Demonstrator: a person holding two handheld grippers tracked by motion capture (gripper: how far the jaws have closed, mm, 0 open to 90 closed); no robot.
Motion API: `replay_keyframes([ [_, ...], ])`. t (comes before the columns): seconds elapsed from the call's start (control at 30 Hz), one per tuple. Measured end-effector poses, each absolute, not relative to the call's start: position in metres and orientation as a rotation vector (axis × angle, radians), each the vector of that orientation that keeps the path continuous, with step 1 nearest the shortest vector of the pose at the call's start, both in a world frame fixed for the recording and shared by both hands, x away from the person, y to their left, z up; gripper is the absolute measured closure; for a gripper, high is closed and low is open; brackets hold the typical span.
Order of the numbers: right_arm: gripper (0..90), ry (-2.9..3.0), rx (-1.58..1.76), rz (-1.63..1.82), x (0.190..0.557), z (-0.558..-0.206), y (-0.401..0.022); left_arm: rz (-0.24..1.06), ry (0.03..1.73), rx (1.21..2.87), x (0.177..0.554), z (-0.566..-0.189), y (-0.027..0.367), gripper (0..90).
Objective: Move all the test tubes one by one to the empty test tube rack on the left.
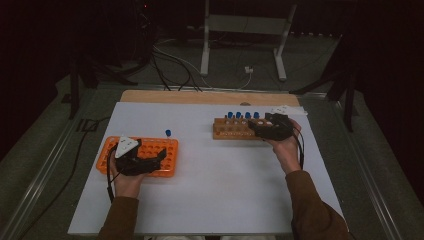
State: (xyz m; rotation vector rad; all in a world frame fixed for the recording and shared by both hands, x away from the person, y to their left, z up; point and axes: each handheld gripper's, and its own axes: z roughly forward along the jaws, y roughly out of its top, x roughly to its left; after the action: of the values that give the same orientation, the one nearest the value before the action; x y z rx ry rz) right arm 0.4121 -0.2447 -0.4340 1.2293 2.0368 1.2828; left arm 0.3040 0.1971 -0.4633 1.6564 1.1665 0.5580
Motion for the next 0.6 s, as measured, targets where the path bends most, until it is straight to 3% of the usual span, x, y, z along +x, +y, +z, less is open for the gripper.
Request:
replay_keyframes([
  [0.23,47.8,1.992,1.314,1.27,0.427,-0.456,-0.245,0.556,1.163,1.66,0.304,-0.463,0.197,0.8],
  [0.6,70.9,1.964,1.322,1.26,0.436,-0.468,-0.242,0.555,1.174,1.655,0.304,-0.464,0.197,0.8],
])
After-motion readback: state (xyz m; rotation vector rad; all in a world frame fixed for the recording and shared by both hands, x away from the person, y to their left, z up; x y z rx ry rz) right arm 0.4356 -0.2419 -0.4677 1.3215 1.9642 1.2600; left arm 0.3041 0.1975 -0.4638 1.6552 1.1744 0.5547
